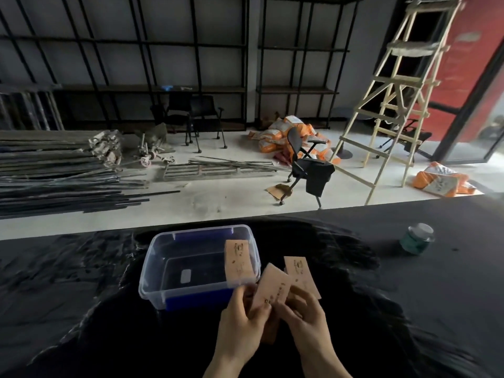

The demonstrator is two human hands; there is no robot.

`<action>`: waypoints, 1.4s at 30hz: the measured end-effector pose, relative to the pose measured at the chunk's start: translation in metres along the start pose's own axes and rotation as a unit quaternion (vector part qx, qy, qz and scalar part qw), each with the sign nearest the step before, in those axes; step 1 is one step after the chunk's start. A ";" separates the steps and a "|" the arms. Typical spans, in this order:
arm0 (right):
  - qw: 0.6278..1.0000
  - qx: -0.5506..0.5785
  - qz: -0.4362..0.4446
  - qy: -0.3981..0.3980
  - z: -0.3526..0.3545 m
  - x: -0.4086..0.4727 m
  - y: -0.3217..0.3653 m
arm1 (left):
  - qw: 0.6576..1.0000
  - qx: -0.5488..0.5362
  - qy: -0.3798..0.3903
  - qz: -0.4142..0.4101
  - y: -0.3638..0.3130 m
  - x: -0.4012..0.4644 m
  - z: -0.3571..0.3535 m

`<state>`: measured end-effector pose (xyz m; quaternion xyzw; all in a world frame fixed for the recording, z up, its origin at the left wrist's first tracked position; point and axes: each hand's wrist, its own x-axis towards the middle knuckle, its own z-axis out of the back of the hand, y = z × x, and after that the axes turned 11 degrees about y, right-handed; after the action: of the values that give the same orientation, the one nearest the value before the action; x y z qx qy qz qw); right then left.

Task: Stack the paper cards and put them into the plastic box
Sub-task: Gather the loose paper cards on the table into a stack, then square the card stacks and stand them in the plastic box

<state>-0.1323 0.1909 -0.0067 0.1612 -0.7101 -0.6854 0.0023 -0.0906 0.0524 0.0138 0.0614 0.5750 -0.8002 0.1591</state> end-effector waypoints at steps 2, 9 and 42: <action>0.999 -0.018 -0.002 -0.035 0.020 0.012 0.006 | 1.000 0.018 0.011 0.017 -0.016 0.015 -0.019; 0.960 -0.256 0.058 -0.095 0.054 0.065 0.037 | 0.993 0.098 -0.003 0.072 -0.050 0.074 -0.055; 0.990 0.011 0.082 0.116 0.022 -0.020 -0.002 | 0.989 0.012 0.081 -0.125 -0.010 -0.009 -0.023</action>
<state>-0.1180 0.2170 -0.0056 0.1810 -0.7235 -0.6516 0.1386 -0.0870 0.0784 0.0175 0.0555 0.5792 -0.8132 0.0105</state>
